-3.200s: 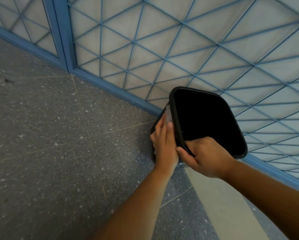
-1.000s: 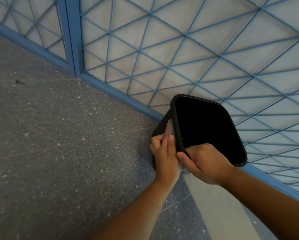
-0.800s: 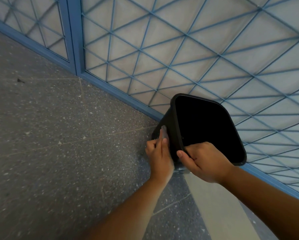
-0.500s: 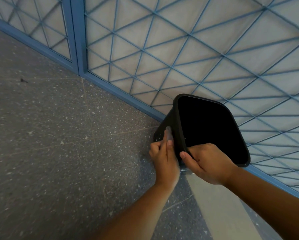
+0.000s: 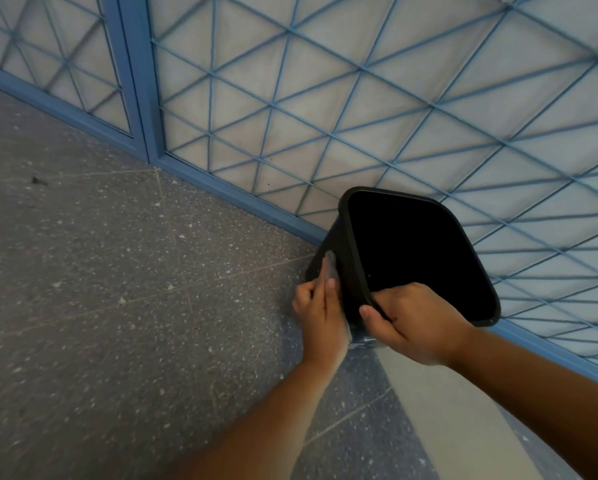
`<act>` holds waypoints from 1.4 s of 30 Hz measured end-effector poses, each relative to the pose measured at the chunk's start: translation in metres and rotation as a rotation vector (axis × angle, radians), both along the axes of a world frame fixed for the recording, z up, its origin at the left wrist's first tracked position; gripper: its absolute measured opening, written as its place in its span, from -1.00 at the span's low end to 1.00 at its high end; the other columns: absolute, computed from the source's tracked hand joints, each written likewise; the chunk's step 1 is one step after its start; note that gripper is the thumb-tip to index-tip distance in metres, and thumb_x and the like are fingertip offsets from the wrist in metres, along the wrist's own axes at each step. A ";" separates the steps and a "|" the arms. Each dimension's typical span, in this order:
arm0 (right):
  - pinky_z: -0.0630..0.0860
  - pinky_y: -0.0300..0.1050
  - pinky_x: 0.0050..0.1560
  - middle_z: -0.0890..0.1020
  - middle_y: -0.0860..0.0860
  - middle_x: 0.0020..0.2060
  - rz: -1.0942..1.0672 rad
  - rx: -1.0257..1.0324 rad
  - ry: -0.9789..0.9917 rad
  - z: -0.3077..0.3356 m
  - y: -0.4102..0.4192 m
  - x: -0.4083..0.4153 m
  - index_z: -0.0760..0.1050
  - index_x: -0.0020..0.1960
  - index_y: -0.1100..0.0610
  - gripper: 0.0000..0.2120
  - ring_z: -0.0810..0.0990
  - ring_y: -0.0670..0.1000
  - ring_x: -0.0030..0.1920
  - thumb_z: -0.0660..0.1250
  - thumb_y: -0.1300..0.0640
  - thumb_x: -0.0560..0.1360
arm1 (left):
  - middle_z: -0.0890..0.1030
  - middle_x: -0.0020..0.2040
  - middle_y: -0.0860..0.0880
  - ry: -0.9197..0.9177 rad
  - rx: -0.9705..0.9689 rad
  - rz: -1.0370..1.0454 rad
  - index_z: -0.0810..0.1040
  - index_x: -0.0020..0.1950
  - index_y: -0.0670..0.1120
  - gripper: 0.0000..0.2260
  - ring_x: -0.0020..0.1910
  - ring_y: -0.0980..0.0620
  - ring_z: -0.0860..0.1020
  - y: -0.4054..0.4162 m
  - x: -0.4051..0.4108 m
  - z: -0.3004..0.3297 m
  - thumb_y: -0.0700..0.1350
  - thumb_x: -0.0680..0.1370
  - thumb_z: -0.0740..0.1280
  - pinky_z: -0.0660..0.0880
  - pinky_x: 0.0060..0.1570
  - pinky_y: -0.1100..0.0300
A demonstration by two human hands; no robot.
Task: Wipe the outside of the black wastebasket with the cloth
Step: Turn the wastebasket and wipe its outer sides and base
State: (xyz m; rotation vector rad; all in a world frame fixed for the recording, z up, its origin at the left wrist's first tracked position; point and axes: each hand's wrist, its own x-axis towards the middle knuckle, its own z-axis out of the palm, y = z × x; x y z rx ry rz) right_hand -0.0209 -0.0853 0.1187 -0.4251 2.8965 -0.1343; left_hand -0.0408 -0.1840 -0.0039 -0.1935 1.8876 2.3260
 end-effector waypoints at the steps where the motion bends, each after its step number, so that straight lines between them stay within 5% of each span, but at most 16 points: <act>1: 0.44 0.03 -0.26 0.50 -0.04 -0.41 -0.003 -0.004 -0.003 0.000 -0.001 0.000 0.46 -0.26 0.08 -0.55 0.46 -0.01 -0.40 -0.03 -0.16 0.55 | 0.36 0.03 0.10 -0.058 0.012 -0.011 0.45 0.46 0.11 -0.70 0.29 -0.19 0.44 0.000 -0.007 0.002 -0.10 0.75 0.14 0.35 0.48 -0.12; 3: 0.45 0.02 -0.24 0.52 -0.03 -0.39 -0.001 -0.009 -0.011 -0.001 -0.002 0.000 0.46 -0.25 0.07 -0.55 0.47 -0.02 -0.39 -0.04 -0.16 0.55 | 0.38 0.04 0.09 -0.012 0.019 -0.004 0.45 0.40 0.24 -0.73 0.29 -0.21 0.46 0.000 -0.010 0.018 0.02 0.73 0.15 0.38 0.46 -0.10; 5: 0.44 0.01 -0.24 0.52 -0.04 -0.39 0.006 -0.013 -0.018 0.000 -0.001 -0.001 0.46 -0.24 0.07 -0.55 0.47 -0.03 -0.39 -0.04 -0.16 0.56 | 0.40 0.07 0.06 0.077 0.040 0.032 0.49 0.47 0.15 -0.62 0.25 -0.20 0.50 0.002 0.004 0.022 0.13 0.67 0.16 0.43 0.41 -0.08; 11: 0.44 -0.02 -0.28 0.47 -0.08 -0.43 -0.009 -0.014 -0.001 -0.002 0.000 0.000 0.44 -0.28 0.04 -0.54 0.43 -0.07 -0.42 -0.05 -0.19 0.56 | 0.36 0.07 -0.06 -0.125 0.067 -0.040 0.44 0.26 0.21 -0.77 0.20 -0.11 0.52 -0.007 0.007 0.001 -0.12 0.74 0.16 0.43 0.40 0.00; 13: 0.44 -0.02 -0.28 0.48 -0.08 -0.42 -0.008 -0.035 -0.004 -0.002 0.000 0.000 0.43 -0.27 0.03 -0.54 0.44 -0.07 -0.42 -0.08 -0.19 0.55 | 0.36 0.05 -0.09 -0.067 0.102 -0.039 0.52 0.43 -0.02 -0.71 0.08 -0.06 0.52 -0.003 0.005 0.011 -0.07 0.74 0.18 0.48 0.37 -0.06; 16: 0.43 -0.01 -0.26 0.49 -0.06 -0.41 0.005 -0.032 -0.012 0.000 0.000 -0.001 0.43 -0.26 0.04 -0.55 0.44 -0.05 -0.40 -0.07 -0.18 0.56 | 0.37 0.06 -0.17 -0.006 0.139 -0.016 0.43 0.41 -0.38 -0.58 0.04 -0.09 0.51 0.000 0.016 0.014 -0.06 0.72 0.20 0.49 0.32 -0.23; 21: 0.44 -0.01 -0.26 0.47 -0.09 -0.41 0.011 -0.040 -0.004 -0.002 0.000 0.000 0.43 -0.26 0.04 -0.58 0.44 -0.06 -0.41 -0.03 -0.15 0.57 | 0.36 0.05 -0.05 -0.056 0.130 0.028 0.47 0.47 0.00 -0.70 0.25 -0.30 0.49 0.001 0.003 0.018 -0.11 0.74 0.18 0.43 0.44 -0.14; 24: 0.43 -0.03 -0.26 0.50 -0.07 -0.39 0.018 -0.051 -0.005 -0.001 0.000 -0.001 0.46 -0.24 0.05 -0.54 0.45 -0.06 -0.39 -0.06 -0.17 0.56 | 0.39 0.07 -0.05 0.084 0.143 0.022 0.46 0.52 -0.08 -0.59 0.22 -0.32 0.49 0.001 0.021 0.019 -0.01 0.69 0.17 0.46 0.39 -0.16; 27: 0.43 -0.06 -0.27 0.46 -0.12 -0.41 0.006 -0.043 0.001 -0.002 0.001 0.001 0.45 -0.26 0.03 -0.54 0.43 -0.09 -0.40 -0.07 -0.18 0.56 | 0.39 0.10 -0.08 0.001 0.132 0.005 0.49 0.40 0.02 -0.74 0.23 -0.20 0.51 -0.003 0.024 -0.003 -0.12 0.74 0.17 0.48 0.39 -0.10; 30: 0.43 -0.11 -0.30 0.45 -0.14 -0.42 0.014 -0.076 0.014 -0.003 0.002 0.001 0.45 -0.27 0.02 -0.56 0.44 -0.10 -0.41 -0.04 -0.18 0.56 | 0.39 0.10 -0.05 -0.056 0.124 0.018 0.51 0.40 -0.22 -0.67 0.24 -0.22 0.52 0.000 0.009 0.001 -0.05 0.73 0.20 0.46 0.40 -0.19; 33: 0.38 -0.13 -0.36 0.43 -0.14 -0.45 0.026 -0.093 0.040 -0.003 0.003 0.000 0.39 -0.31 0.00 -0.61 0.41 -0.10 -0.44 -0.01 -0.16 0.56 | 0.37 0.11 0.05 0.076 0.096 -0.026 0.53 0.44 -0.06 -0.59 0.28 -0.14 0.48 0.007 -0.021 0.018 0.12 0.70 0.16 0.41 0.46 -0.02; 35: 0.31 -0.18 -0.37 0.39 -0.14 -0.46 0.029 -0.085 0.061 -0.002 0.002 0.000 0.34 -0.32 -0.01 -0.63 0.38 -0.11 -0.44 0.00 -0.16 0.55 | 0.40 0.22 -0.05 -0.053 0.137 -0.041 0.55 0.24 -0.02 -0.78 0.39 -0.18 0.43 0.011 -0.058 0.021 0.02 0.74 0.18 0.36 0.50 -0.09; 38: 0.32 -0.17 -0.37 0.40 -0.14 -0.45 0.055 -0.066 0.071 -0.002 0.002 -0.001 0.36 -0.32 0.01 -0.61 0.37 -0.11 -0.43 0.02 -0.17 0.57 | 0.40 0.33 -0.14 -0.164 0.125 -0.042 0.55 0.25 -0.07 -0.77 0.43 -0.17 0.40 0.013 -0.078 0.022 0.02 0.73 0.20 0.32 0.52 -0.10; 42: 0.33 -0.18 -0.35 0.39 -0.18 -0.44 0.077 -0.067 0.075 -0.002 0.002 -0.001 0.31 -0.31 -0.04 -0.66 0.34 -0.15 -0.43 0.04 -0.14 0.59 | 0.41 0.25 0.00 0.035 0.164 -0.069 0.55 0.08 0.19 -0.77 0.36 -0.14 0.46 0.014 -0.039 0.007 0.24 0.64 0.17 0.41 0.45 -0.06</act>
